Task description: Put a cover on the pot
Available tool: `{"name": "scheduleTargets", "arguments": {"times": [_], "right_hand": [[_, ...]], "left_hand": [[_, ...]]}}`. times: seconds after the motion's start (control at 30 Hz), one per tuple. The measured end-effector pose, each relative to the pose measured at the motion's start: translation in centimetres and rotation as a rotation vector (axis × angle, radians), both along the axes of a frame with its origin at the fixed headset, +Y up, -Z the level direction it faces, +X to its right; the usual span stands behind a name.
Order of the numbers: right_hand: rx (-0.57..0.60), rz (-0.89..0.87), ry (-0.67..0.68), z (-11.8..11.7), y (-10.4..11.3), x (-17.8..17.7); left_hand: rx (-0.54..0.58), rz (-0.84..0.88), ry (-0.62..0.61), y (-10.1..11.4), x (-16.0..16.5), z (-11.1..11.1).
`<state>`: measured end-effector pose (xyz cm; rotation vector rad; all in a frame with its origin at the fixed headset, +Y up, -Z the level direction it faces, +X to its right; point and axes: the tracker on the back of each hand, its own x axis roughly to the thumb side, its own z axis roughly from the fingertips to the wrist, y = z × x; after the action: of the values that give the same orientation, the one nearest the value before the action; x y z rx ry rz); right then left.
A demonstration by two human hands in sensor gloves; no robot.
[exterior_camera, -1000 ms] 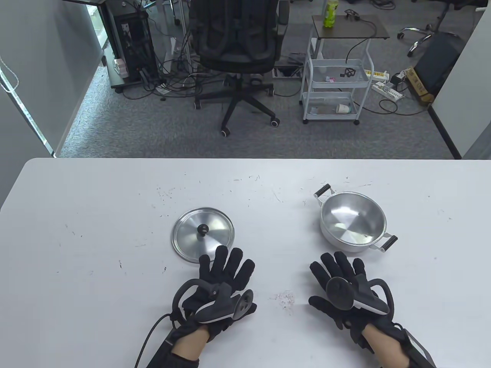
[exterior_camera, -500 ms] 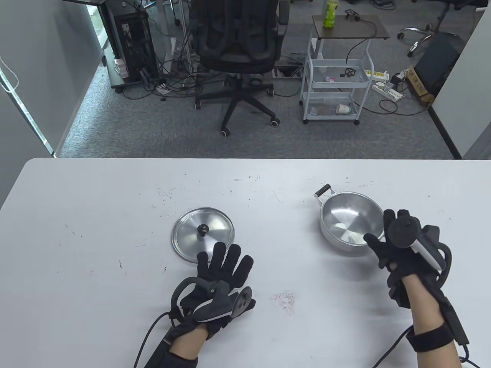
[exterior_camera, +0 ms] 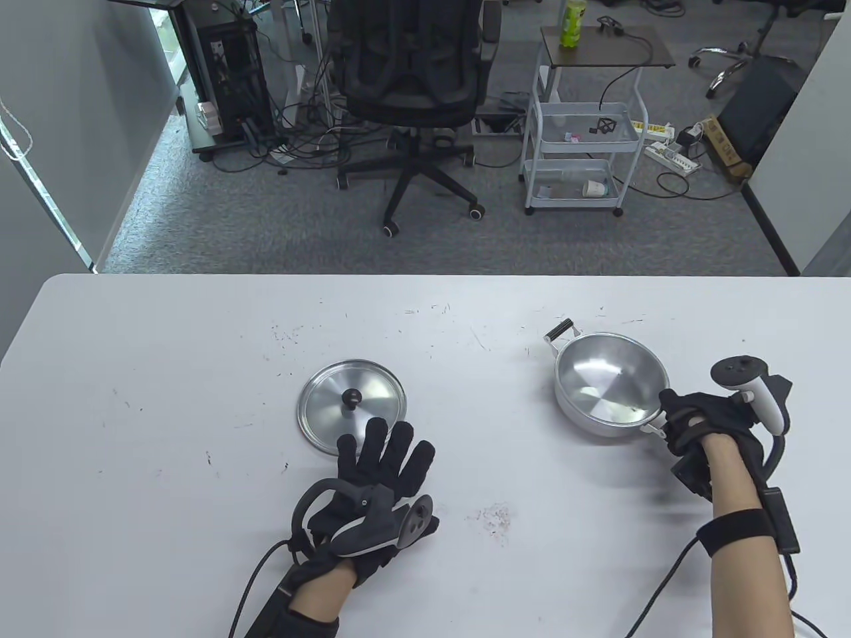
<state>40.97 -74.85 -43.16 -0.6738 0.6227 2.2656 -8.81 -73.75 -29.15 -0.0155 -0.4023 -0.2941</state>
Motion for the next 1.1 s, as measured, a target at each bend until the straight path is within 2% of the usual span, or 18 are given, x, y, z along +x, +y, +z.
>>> {"name": "scheduleTargets", "arguments": {"times": [0.17,0.3,0.47,0.57,0.67,0.93,1.1], "right_hand": [[0.049,-0.104,-0.025,0.2,-0.2,0.0],[0.091,-0.117,0.001,0.5,0.8,-0.3],[0.142,-0.117,0.131,0.9,3.5,-2.5],[0.170,-0.083,0.238,1.2,5.2,-5.1],[0.169,-0.072,0.348,1.4,5.9,-7.8],[0.073,-0.157,0.553,2.3,4.0,-14.2],[0.061,-0.124,0.622,2.9,2.5,-17.1]], "left_hand": [[-0.008,-0.005,0.005,-0.1,-0.1,-0.1],[0.006,0.003,0.013,0.2,-0.4,0.0],[0.026,0.022,0.031,0.9,-0.9,0.0],[0.034,0.040,0.043,1.2,-1.4,-0.1],[0.034,0.054,0.054,1.3,-1.8,-0.2],[0.037,0.095,0.050,1.7,-2.5,-0.2],[0.046,0.055,0.051,1.7,-2.5,-0.2]]}}
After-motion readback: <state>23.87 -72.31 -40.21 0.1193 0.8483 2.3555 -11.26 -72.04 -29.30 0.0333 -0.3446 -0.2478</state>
